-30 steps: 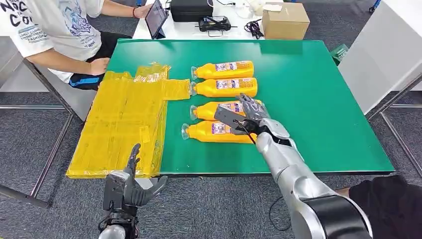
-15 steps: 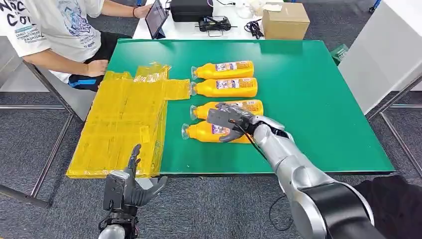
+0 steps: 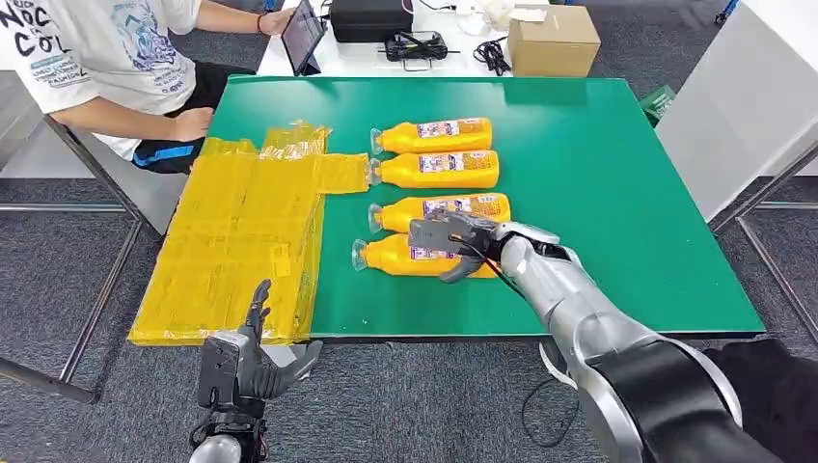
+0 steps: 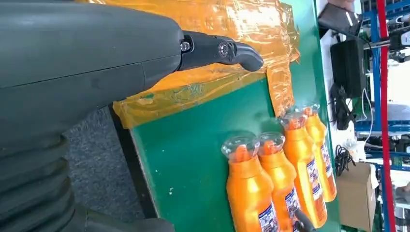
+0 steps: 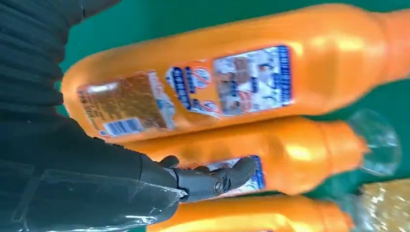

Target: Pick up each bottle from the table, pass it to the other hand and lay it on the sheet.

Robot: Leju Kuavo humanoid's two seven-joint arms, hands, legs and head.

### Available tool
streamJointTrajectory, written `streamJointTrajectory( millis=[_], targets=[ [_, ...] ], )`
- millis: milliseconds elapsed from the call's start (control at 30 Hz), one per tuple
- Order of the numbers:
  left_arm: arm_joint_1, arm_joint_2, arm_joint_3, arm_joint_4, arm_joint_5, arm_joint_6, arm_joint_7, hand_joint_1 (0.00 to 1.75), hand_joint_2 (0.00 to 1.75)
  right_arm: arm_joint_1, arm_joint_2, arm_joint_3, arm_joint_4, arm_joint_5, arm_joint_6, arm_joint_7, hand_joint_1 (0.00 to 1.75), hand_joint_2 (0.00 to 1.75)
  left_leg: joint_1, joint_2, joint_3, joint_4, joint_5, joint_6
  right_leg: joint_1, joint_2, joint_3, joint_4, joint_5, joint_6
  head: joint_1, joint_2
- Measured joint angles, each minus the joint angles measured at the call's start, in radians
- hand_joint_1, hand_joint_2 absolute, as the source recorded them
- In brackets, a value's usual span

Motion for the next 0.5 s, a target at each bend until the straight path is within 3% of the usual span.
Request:
streamJointTrajectory(
  millis=[500],
  targets=[
    [0.0, 0.0, 0.0, 0.0, 0.0, 0.0, 0.0, 0.0, 1.75, 0.047, -0.042, 0.119, 0.026, -0.021, -0.052, 0.092, 0.0, 1.75, 0.0, 0.0, 0.0, 0.0, 0.0, 0.0, 0.0, 0.0, 0.0, 0.0, 0.0, 0.0, 0.0, 0.0]
  ],
)
